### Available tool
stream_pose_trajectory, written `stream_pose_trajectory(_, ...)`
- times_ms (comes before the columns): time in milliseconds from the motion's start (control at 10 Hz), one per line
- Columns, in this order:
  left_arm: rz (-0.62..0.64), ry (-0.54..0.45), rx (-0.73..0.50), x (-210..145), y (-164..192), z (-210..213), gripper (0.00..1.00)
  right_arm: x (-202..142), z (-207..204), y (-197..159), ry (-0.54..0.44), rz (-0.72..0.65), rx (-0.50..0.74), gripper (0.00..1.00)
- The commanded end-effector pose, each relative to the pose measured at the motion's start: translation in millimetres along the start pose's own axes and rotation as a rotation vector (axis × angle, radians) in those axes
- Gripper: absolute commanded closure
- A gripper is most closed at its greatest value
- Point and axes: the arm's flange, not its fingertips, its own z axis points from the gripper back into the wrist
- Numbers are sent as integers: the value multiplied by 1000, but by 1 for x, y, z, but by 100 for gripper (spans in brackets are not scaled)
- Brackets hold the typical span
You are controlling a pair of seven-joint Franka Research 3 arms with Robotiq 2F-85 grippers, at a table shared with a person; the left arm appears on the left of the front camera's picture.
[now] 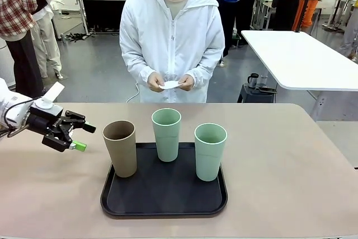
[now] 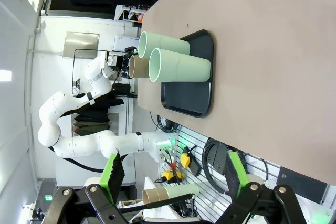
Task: Place coasters on the table and set cups on them.
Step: Pick up one Reusable plastic cup and place it on a coaster set by the human.
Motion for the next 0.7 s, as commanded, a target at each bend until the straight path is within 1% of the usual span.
stream_pose_trajectory(0, -28, -92, -47, -16, -3, -7, 0, 0, 0, 0, 1, -3, 11, 0)
stream_pose_trajectory(200, -55, -162, -70, -22, -1, -14, 0, 0, 0, 0, 1, -3, 11, 0)
stream_pose_trajectory(300, -49, -194, -71, -25, 3, -19, 0, 0, 0, 0, 1, -3, 11, 0)
stream_pose_trajectory(600, -65, -234, -56, -25, 11, -38, 0, 0, 0, 0, 1, -3, 11, 0)
